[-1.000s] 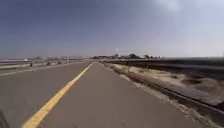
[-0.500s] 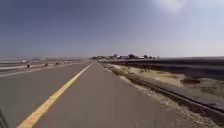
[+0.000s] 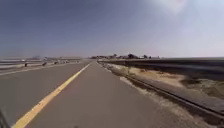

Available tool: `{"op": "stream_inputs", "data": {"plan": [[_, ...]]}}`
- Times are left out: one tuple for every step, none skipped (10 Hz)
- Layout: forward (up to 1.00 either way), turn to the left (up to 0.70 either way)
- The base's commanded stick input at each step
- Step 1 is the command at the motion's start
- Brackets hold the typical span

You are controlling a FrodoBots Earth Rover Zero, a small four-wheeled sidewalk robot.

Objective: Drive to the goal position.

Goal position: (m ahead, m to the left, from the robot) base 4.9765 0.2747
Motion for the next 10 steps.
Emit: {"op": "stream_inputs", "data": {"plan": [[0.50, 0.20], [0.50, 0.00], [0.50, 0.00], [0.50, 0.00], [0.50, 0.00], [0.50, 0.00], [0.50, 0.00], [0.50, 0.00], [0.50, 0.00], [0.50, 0.00]]}}
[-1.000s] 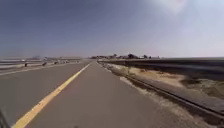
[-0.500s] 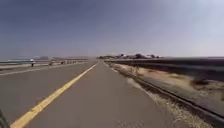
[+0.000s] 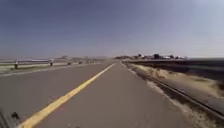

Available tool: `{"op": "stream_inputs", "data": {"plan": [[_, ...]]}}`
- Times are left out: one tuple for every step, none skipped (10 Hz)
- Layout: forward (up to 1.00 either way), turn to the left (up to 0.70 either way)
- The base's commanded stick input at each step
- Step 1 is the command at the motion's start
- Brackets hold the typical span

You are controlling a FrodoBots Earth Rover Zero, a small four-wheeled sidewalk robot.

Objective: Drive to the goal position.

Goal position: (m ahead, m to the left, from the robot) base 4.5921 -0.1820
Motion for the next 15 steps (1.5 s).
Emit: {"op": "stream_inputs", "data": {"plan": [[0.50, 0.00], [0.50, 0.00], [0.50, 0.00], [0.50, 0.00], [0.50, 0.00], [0.50, 0.00], [0.50, 0.00], [0.50, 0.00], [0.50, 0.00], [0.50, 0.00], [0.50, 0.00], [0.50, 0.00], [0.50, 0.00], [0.50, 0.00], [0.50, 0.00]]}}
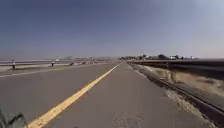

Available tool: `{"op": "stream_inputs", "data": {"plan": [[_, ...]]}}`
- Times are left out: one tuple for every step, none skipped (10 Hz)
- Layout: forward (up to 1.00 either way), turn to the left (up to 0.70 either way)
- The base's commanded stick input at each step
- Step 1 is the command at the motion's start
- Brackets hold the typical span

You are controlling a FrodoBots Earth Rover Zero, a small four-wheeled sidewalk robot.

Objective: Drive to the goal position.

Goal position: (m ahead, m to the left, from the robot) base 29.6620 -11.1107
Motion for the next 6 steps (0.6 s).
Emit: {"op": "stream_inputs", "data": {"plan": [[0.50, 0.00], [0.50, 0.00], [0.50, 0.00], [0.50, 0.00], [0.50, 0.00], [0.50, 0.00]]}}
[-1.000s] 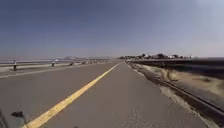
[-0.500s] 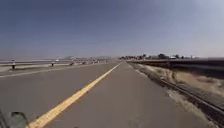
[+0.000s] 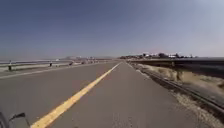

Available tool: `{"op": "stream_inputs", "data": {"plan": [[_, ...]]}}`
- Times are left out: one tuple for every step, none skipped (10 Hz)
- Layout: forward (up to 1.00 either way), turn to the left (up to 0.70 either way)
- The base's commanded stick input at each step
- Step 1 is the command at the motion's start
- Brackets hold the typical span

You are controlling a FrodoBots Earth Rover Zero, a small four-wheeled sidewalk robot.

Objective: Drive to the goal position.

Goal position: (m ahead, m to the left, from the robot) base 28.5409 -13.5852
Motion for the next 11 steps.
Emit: {"op": "stream_inputs", "data": {"plan": [[0.50, 0.00], [0.50, 0.00], [0.50, 0.00], [0.50, 0.00], [0.50, 0.00], [0.50, 0.00], [0.50, 0.00], [0.50, 0.00], [0.50, 0.00], [0.50, 0.00], [0.50, 0.00]]}}
